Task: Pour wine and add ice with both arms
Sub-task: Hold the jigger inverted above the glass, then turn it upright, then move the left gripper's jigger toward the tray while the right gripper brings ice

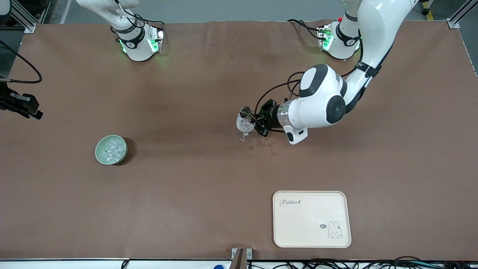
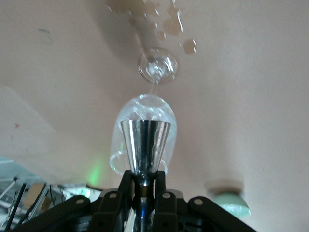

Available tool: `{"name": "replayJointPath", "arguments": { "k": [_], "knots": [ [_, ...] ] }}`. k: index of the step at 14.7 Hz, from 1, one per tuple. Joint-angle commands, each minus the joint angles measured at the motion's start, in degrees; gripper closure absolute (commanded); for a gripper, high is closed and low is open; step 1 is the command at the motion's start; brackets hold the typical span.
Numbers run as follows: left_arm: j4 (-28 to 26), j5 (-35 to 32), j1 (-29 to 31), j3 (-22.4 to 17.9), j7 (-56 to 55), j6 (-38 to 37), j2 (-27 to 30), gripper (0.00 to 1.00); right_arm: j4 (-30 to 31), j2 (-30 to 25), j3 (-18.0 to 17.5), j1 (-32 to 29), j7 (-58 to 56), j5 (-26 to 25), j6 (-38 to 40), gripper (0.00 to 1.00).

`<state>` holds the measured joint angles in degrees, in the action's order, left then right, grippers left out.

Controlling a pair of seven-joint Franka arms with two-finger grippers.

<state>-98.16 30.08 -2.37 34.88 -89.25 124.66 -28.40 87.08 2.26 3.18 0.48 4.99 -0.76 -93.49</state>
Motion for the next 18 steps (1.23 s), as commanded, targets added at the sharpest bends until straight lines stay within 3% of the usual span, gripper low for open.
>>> {"name": "replayJointPath", "arguments": {
  "k": [1, 7, 10, 13, 18],
  "knots": [
    [2.9, 4.8, 3.5, 0.7, 5.0, -0.3, -1.6, 0.99, 0.8, -0.6, -0.2, 0.0, -0.4, -0.1, -0.3, 0.85],
    [16.1, 13.6, 11.2, 0.6, 9.0, -0.3, -12.5, 0.99, 0.6, -0.5, -0.4, 2.6, 1.9, 0.1, -1.0, 0.85],
    [20.5, 20.4, 15.0, 0.4, 10.5, 0.1, -17.1, 0.99, 0.4, 0.9, -0.4, 6.5, 9.8, 3.0, -3.4, 0.86],
    [20.8, 26.9, 19.0, -0.6, 16.2, 0.1, -19.4, 0.99, -0.1, 4.2, -0.4, 14.4, 22.5, 2.4, -5.2, 0.88],
    [25.5, 30.4, 20.0, -5.2, 17.2, 0.4, -26.9, 0.99, -5.2, 13.3, -0.3, 28.7, 44.4, 1.8, -7.4, 0.9]
  ]
}}
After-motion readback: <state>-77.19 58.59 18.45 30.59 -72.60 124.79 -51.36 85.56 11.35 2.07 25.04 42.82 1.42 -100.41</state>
